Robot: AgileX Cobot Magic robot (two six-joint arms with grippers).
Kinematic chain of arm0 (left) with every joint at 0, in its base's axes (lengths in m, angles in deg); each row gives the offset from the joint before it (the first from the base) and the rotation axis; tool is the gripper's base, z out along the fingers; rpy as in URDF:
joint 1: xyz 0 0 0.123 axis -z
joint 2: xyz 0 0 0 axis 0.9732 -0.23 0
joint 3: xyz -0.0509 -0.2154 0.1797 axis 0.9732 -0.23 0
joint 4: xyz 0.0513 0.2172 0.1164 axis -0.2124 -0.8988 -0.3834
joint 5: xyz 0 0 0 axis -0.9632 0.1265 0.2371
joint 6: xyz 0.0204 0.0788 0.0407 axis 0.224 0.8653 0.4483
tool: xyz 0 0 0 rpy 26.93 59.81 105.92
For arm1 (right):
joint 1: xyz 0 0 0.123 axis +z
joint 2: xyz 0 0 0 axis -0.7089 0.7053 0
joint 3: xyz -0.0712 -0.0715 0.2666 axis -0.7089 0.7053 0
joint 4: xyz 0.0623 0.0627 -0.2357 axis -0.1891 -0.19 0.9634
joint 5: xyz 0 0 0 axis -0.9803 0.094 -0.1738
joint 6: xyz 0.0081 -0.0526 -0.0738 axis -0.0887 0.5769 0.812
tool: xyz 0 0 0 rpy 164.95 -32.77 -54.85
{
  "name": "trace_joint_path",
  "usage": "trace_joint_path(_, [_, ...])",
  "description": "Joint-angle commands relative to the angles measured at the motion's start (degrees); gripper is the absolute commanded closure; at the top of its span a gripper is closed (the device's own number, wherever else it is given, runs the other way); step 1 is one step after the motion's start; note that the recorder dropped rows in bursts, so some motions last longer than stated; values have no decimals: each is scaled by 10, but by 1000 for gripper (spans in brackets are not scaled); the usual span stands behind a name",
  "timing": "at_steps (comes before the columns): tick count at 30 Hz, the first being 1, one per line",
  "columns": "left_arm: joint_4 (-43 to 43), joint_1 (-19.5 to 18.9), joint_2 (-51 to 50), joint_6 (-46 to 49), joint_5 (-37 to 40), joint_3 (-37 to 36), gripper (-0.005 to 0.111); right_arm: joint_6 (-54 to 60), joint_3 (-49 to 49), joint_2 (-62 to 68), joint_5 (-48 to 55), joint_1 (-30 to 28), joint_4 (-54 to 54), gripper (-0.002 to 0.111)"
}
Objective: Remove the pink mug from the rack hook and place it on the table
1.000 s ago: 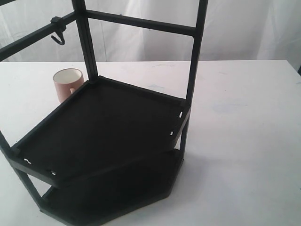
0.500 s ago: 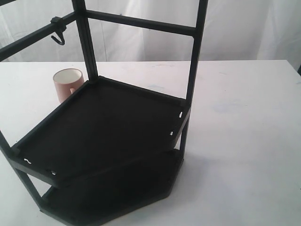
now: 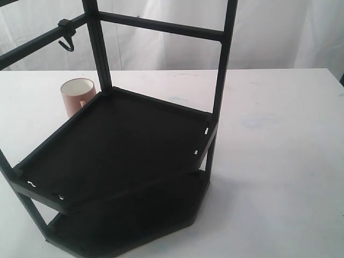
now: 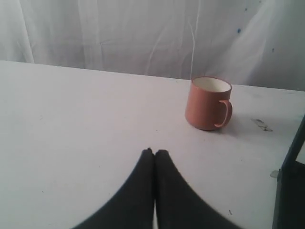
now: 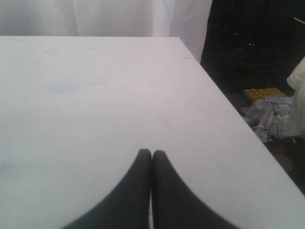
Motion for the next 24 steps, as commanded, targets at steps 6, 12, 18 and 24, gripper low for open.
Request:
trace_joint_path(6, [-48, 1, 3, 133, 151, -2, 107, 0, -1, -1, -1, 1, -1, 108])
trace_joint_path(12, [-52, 1, 3, 133, 153, -2, 107, 0, -1, -1, -1, 1, -1, 108])
trace_joint_path(18, [-30, 1, 3, 131, 153, -2, 107, 0, -1, -1, -1, 1, -1, 108])
trace_joint_path(24, [-30, 1, 3, 131, 153, -2, 107, 0, -1, -1, -1, 1, -1, 108])
